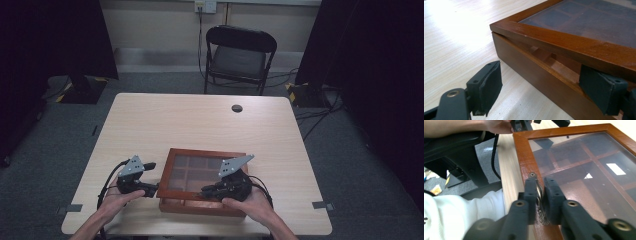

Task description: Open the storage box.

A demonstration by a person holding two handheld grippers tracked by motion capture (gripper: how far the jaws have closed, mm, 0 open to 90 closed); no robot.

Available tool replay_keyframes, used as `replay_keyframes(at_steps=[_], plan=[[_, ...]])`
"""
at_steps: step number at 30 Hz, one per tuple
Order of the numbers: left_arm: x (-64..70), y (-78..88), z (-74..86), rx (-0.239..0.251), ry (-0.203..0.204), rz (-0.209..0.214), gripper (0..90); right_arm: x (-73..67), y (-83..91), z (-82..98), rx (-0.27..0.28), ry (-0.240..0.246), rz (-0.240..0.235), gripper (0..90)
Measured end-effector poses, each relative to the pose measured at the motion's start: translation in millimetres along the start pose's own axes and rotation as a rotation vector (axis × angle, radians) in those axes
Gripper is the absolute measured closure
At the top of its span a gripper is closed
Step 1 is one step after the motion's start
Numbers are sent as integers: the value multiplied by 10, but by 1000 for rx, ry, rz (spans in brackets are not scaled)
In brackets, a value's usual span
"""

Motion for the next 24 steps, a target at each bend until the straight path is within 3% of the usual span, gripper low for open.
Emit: replay_keyframes(at_steps=[3,9,19,24], plan=[[-1,1,-12,12,2,-1,176,12,55,5,21,-16,36,638],[-3,19,-50,43,13,-5,184,63,248,35,72,-37,91,523],[-7,16,-125,77,42,1,187,151,427,91,137,-76,178,231],[10,32,-197,90,37,-12,199,154,499,86,152,-73,204,200]])
Point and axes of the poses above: each handheld gripper's, and its own axes: y roughly backward along the jaws, z roughly out of its underside, x roughly to its right, the point moved 5 cm from there along -y, roughly forward along the jaws, and after that the axes turned 6 degrees about x, right-handed, at the moved point
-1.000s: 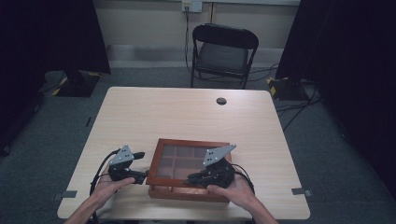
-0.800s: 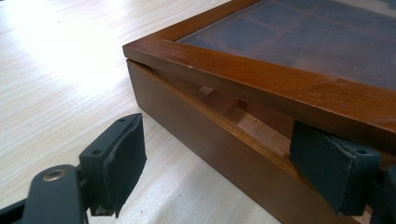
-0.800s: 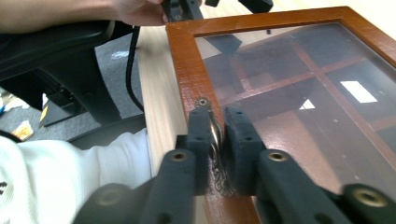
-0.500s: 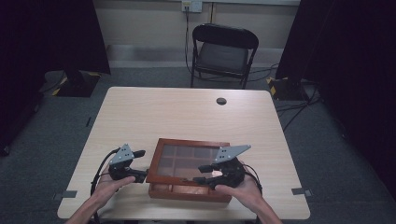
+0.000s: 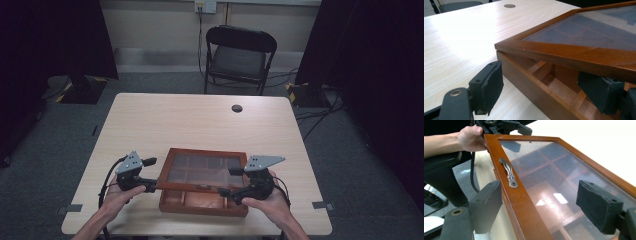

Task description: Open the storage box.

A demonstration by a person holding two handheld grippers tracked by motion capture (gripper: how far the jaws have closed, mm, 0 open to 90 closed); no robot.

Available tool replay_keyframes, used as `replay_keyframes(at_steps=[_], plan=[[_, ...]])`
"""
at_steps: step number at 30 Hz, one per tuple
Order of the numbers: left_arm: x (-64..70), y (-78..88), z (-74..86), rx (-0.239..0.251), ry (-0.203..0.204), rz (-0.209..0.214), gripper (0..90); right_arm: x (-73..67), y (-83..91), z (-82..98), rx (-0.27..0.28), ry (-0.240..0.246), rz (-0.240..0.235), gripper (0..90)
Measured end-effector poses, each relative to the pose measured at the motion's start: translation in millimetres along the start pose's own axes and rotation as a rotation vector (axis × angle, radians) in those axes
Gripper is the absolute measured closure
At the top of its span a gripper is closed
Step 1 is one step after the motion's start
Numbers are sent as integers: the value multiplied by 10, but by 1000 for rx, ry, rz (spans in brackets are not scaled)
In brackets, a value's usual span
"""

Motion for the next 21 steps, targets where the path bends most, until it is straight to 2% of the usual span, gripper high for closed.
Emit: replay_keyframes(at_steps=[3,5,7,12,15,21], plan=[[-8,-2,-60,25,7,-5,199,26,39,-7,10,4,22,176],[-16,-10,-98,25,3,-2,196,49,49,-4,13,-3,28,158],[-26,-21,-134,37,3,-26,178,76,60,-1,16,-7,40,155],[-36,-77,-220,42,11,1,189,117,60,13,5,-3,48,151],[-36,-107,-235,41,8,-4,191,132,77,14,6,6,60,179],[-37,-117,-243,41,-8,7,220,195,81,39,7,10,78,171]])
Point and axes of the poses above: each handheld gripper's, and its own axes: y roughly backward along the jaws, z roughly out of its underside, x roughly to its right, the point moved 5 cm from there along -y, roughly forward along the jaws, and after that the axes turned 6 degrees about x, right-handed, at the moved point
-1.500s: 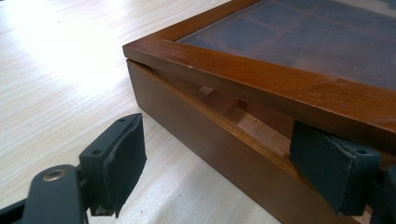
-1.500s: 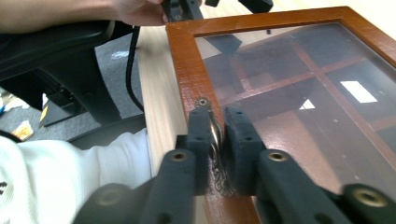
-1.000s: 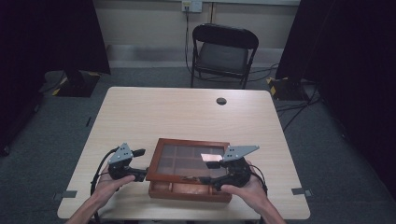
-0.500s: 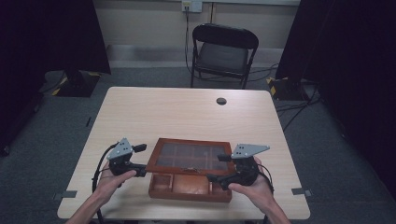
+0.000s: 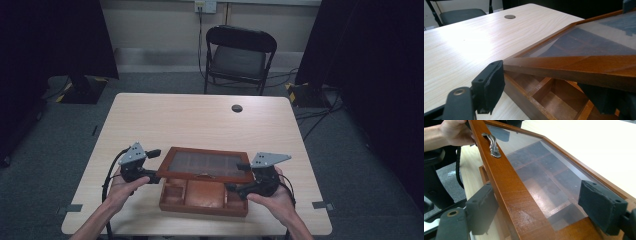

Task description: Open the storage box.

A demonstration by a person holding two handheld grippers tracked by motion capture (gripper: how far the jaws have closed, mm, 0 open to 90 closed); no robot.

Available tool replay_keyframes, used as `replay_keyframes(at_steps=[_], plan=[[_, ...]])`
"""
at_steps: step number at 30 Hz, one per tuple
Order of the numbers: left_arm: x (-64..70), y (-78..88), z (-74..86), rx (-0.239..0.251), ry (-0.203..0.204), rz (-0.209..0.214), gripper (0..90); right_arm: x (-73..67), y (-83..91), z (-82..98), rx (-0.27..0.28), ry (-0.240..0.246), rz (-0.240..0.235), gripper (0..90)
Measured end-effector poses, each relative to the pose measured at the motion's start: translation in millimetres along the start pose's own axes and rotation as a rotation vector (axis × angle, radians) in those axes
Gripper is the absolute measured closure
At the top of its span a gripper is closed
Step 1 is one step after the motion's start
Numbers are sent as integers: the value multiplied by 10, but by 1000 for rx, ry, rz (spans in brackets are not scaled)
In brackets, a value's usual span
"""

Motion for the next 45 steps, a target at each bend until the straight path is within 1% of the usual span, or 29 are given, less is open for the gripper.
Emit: replay_keyframes(at_steps=[2,5,6,9,12,14,16,18,20,21,23,24,25,26,28,29,30,32,34,35,36,37,39,41,42,45], plan=[[-3,4,-6,-7,-10,4,221,7,1,-2,-3,6,0,169],[-2,-6,-22,4,-5,7,222,25,16,-2,1,11,10,166],[-1,-8,-24,6,-4,8,223,37,31,-4,5,14,20,164],[5,-6,-38,13,-7,13,230,55,56,-10,11,17,25,164],[3,-14,-74,11,-2,23,232,75,73,-24,15,13,26,168],[-7,-18,-98,14,-6,20,229,88,83,-44,22,8,29,188],[-19,-29,-123,22,2,27,231,116,100,-69,34,3,33,202],[-26,-47,-144,21,-2,43,233,139,107,-84,39,-1,38,206],[-29,-55,-153,22,-2,42,242,160,114,-94,49,-6,45,218],[-31,-63,-155,22,3,48,247,166,114,-98,54,-10,42,219],[-46,-78,-163,18,-1,45,245,176,115,-104,55,-14,39,228],[-51,-92,-166,22,2,43,245,185,114,-108,60,-13,51,239],[-59,-103,-169,19,3,46,245,191,116,-113,63,-17,53,240],[-64,-120,-172,19,6,39,244,199,116,-116,65,-23,49,241],[-70,-152,-177,18,15,39,244,227,117,-126,72,-30,61,250],[-85,-169,-177,2,5,28,246,248,118,-129,73,-36,66,255],[-94,-188,-179,-3,6,17,247,269,116,-131,77,-40,69,258],[-108,-213,-188,0,19,26,253,312,115,-130,82,-55,74,266],[-117,-230,-185,5,25,25,272,355,121,-131,92,-73,76,280],[-122,-241,-179,4,20,28,304,373,125,-134,95,-78,79,283],[-129,-248,-174,4,21,24,332,388,130,-138,99,-82,78,294],[-137,-261,-168,9,35,32,337,398,134,-141,102,-83,80,312],[-153,-276,-164,8,37,34,352,424,139,-147,103,-86,82,331],[-155,-290,-161,17,53,38,363,454,136,-149,105,-94,81,349],[-164,-291,-161,18,46,37,363,471,130,-149,105,-97,81,357],[-179,-301,-162,21,46,39,366,501,103,-154,107,-105,72,363]])
Point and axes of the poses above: each handheld gripper's, and its own axes: y roughly backward along the jaws, z roughly out of its underside, x roughly to its right, the point moved 5 cm from there along -y, roughly forward along the jaws, and after that the axes turned 6 degrees about x, right-handed, at the moved point
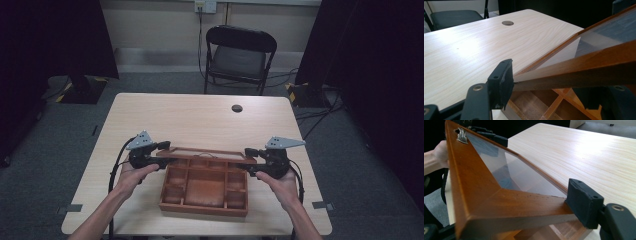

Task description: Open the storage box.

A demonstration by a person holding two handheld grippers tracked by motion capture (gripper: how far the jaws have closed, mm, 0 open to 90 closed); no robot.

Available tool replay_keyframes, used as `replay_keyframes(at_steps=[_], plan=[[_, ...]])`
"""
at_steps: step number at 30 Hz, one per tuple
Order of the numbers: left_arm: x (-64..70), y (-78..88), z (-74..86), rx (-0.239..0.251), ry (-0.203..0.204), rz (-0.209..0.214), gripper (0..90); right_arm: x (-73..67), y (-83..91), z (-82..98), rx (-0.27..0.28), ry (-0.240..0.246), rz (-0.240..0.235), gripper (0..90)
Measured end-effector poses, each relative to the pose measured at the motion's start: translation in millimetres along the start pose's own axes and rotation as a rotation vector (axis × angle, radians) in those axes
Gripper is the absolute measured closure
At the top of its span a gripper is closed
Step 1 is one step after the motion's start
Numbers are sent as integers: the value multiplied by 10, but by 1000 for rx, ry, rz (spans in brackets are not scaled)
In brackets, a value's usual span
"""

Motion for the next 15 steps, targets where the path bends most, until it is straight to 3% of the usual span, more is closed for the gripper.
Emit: replay_keyframes(at_steps=[3,6,11,15], plan=[[-39,-19,12,-15,-6,-11,362,17,-32,-11,-4,1,-3,370],[-70,-52,4,-28,15,3,348,37,-67,-18,-4,-3,-3,372],[-81,-104,-19,-30,17,8,333,79,-95,-26,11,-19,3,367],[-85,-143,-21,-28,17,12,380,124,-136,-51,15,-29,-2,368]])
Point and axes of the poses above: each handheld gripper's, and its own axes: y roughly backward along the jaws, z roughly out of its underside, x roughly to its right, the point moved 5 cm from there along -y, roughly forward along the jaws, and after that the axes turned 6 degrees about x, right-handed, at the moved point
